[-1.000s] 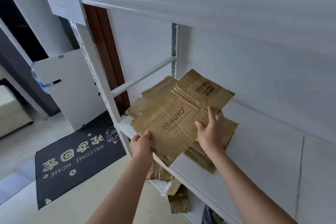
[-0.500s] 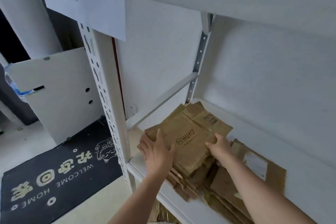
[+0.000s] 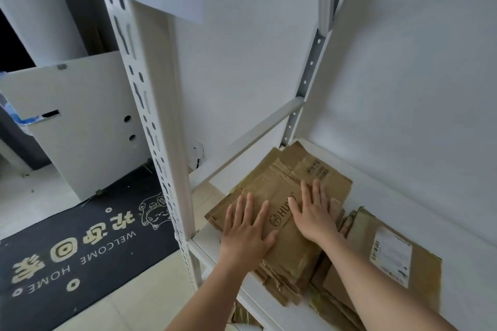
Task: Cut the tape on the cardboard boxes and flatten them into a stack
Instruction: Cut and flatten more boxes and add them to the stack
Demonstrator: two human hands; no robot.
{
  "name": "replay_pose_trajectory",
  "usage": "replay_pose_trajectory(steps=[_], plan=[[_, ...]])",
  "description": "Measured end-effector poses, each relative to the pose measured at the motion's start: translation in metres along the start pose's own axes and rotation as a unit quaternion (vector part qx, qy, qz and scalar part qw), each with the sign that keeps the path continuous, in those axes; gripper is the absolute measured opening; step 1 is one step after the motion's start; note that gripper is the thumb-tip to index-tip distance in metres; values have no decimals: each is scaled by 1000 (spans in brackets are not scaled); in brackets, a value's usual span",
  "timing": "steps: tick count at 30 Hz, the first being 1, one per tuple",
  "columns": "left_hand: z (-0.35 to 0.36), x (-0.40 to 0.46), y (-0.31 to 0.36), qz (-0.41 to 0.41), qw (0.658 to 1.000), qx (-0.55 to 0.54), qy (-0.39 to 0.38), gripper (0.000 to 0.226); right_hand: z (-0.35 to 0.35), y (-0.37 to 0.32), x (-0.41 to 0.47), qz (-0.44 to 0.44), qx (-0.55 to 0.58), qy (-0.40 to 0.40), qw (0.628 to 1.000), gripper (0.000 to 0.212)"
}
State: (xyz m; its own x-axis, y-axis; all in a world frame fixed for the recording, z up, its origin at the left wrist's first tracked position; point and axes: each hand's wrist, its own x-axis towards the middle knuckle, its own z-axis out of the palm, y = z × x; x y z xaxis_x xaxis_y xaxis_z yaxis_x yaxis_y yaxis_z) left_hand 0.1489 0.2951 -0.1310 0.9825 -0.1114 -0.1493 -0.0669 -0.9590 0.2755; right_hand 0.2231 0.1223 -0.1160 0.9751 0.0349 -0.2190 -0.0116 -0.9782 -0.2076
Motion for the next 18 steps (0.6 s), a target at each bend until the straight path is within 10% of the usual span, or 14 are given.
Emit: replay_pose_trajectory(steps=[10, 18], plan=[[-9, 4, -3, 6, 998, 18, -68, 89, -14, -2, 9, 19, -47, -79, 996, 70], [-43, -12, 30, -8, 993, 110, -52, 76, -39, 26, -70, 9, -91, 51, 995, 71]])
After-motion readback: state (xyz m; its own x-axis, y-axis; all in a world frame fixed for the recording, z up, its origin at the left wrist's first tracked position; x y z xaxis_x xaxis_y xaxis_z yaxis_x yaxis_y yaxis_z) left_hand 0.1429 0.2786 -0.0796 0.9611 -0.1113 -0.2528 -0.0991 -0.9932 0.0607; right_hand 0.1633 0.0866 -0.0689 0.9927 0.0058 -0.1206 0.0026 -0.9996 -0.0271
